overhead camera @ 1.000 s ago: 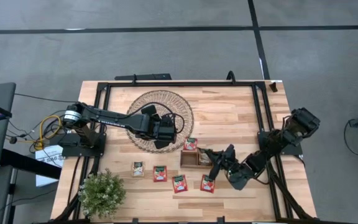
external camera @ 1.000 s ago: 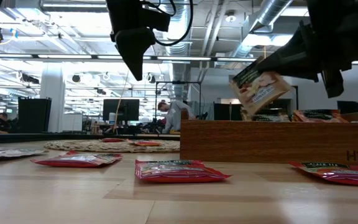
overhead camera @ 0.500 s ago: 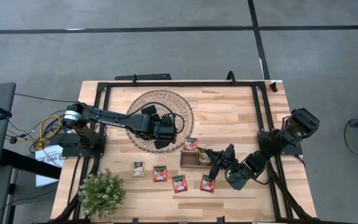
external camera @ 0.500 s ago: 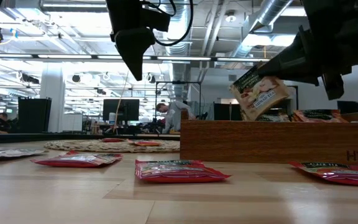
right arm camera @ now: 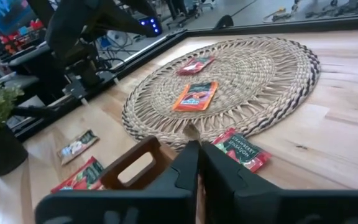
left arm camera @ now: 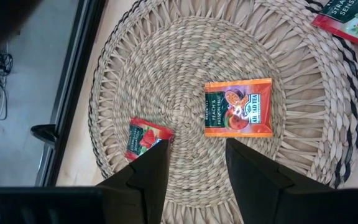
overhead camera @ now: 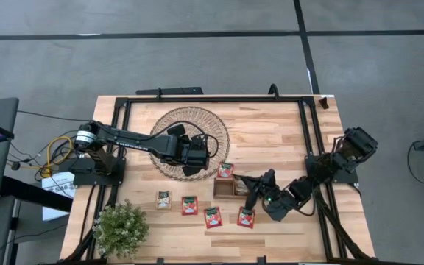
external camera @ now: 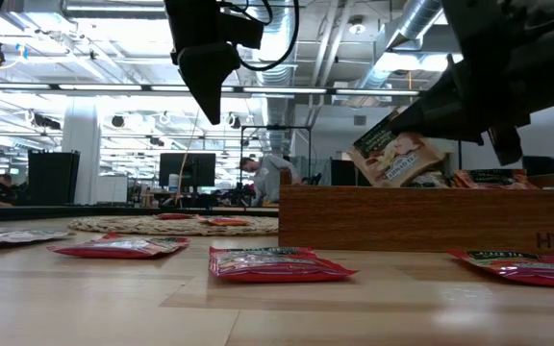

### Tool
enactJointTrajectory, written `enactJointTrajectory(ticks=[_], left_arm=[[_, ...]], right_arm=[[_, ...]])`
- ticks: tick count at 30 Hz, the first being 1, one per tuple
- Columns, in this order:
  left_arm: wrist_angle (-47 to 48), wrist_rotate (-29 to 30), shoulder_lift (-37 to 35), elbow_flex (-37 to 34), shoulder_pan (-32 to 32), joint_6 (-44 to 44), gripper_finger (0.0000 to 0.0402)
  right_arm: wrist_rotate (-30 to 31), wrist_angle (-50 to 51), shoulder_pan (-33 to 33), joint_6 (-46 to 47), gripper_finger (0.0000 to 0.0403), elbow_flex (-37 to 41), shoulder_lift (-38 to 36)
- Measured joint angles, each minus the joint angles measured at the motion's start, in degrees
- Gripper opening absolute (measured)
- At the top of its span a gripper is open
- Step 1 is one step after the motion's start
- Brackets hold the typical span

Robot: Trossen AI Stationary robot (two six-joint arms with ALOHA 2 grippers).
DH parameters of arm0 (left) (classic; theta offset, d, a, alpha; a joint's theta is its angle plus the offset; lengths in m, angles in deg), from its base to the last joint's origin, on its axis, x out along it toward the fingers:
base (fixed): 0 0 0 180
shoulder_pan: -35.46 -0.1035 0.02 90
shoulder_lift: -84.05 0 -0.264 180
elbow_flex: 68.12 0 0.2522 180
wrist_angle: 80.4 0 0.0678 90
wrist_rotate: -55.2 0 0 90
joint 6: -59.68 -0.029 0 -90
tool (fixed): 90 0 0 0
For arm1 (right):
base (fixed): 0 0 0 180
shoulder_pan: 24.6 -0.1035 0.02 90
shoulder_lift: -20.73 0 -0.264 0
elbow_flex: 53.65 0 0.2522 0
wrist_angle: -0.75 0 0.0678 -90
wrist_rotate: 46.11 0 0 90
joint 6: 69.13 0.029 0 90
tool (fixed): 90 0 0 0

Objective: Pick & Place Tea
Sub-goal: Put the brown tea bag into the middle section of the brown bin, then put the brown tea bag into the middle section of the wooden organizer

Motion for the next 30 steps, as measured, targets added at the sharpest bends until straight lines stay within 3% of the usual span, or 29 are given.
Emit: enactJointTrajectory(ticks=[12,22,30], left_arm=[[0.0,0.0,0.0,0.0,0.0,-1.5,0.0151],[0.0,0.0,0.0,0.0,0.0,-1.5,0.0151],[0.2,-2.0,0.0,0.0,0.0,-3.8,0.0151]], right_arm=[[0.2,0.1,0.0,0.1,0.0081,0.0,0.0],[0.6,0.2,0.0,-4.8,0.0062,0.0,-3.8],[0.6,1.5,0.0,-22.0,0.0041,0.0,-15.3]])
